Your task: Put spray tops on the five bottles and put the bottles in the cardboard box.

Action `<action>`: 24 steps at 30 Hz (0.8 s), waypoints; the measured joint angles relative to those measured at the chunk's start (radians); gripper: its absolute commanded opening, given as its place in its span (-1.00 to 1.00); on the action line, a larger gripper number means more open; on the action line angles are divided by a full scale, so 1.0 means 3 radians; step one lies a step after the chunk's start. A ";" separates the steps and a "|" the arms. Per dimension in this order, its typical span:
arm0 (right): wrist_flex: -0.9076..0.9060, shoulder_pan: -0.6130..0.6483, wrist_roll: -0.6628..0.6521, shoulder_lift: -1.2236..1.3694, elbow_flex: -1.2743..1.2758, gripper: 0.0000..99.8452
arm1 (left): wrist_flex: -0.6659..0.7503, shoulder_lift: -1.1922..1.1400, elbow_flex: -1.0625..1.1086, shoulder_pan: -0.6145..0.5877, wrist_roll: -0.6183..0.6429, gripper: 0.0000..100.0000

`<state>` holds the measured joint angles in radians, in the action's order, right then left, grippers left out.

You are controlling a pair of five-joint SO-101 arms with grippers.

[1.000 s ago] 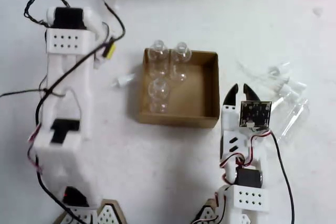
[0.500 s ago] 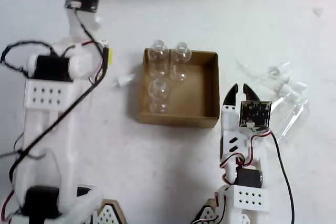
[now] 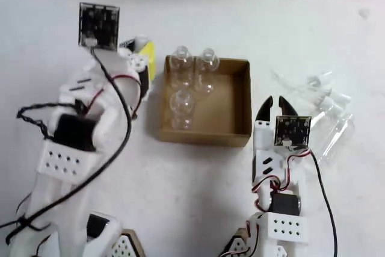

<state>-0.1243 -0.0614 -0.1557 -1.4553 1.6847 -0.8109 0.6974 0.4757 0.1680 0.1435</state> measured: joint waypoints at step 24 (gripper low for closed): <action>0.0000 0.0000 0.0000 0.0000 0.0000 -0.88 | 0.2997 0.0532 0.1192 0.0440 0.0015 -0.96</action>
<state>-0.1243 -0.0614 -0.1557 -1.4553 1.6847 0.0882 0.8569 0.8332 0.3000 0.1481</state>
